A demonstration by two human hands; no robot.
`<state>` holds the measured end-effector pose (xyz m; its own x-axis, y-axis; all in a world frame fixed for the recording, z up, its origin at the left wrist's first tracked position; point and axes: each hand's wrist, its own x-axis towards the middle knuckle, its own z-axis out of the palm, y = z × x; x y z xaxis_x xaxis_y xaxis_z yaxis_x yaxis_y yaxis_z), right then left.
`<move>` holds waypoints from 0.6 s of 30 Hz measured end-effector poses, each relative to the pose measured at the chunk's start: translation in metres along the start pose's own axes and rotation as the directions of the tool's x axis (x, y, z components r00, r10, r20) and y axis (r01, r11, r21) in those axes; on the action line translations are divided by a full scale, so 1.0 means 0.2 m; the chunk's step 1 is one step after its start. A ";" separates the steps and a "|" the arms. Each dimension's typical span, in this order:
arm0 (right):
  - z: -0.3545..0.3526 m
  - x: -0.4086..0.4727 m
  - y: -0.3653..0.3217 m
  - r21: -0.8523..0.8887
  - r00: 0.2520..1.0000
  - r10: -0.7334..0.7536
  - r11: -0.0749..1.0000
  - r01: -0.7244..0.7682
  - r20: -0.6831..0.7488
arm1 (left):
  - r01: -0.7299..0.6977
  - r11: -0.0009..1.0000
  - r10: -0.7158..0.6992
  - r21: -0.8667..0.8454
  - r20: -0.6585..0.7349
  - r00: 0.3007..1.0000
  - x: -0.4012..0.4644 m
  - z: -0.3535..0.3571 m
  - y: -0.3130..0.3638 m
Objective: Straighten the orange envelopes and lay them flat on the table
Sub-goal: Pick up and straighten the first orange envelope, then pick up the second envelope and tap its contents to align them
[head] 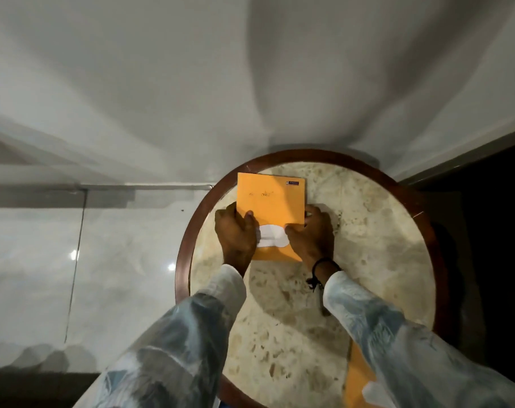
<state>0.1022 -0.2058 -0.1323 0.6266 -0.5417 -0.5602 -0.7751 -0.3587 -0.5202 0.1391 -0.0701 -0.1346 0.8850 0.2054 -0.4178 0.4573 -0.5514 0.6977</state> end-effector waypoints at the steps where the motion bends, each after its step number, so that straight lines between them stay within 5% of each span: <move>1: -0.01 0.04 -0.02 -0.016 1.000 -0.015 1.000 0.015 -0.009 | -0.018 1.000 0.018 0.019 -0.013 1.000 0.04 0.02 0.03; 8: -0.01 0.16 -0.01 -0.058 0.995 -0.098 0.994 0.097 -0.024 | 0.043 0.985 -0.041 0.166 -0.011 0.999 0.16 0.08 0.07; 12: -0.12 0.05 0.10 0.042 0.986 -0.136 0.989 0.141 -0.102 | -0.032 0.995 0.042 0.091 -0.115 0.993 -0.02 0.09 0.06; 18: -0.47 -0.39 0.66 0.008 0.972 0.013 1.000 -0.011 -0.235 | -0.109 0.992 0.103 0.069 0.084 0.991 -0.74 0.27 -0.03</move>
<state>-0.0566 -0.2824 -0.0976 0.5800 -0.7097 -0.3998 -0.7814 -0.3461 -0.5193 0.0006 -0.1400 -0.1081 0.9171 0.0785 -0.3908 0.3507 -0.6252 0.6973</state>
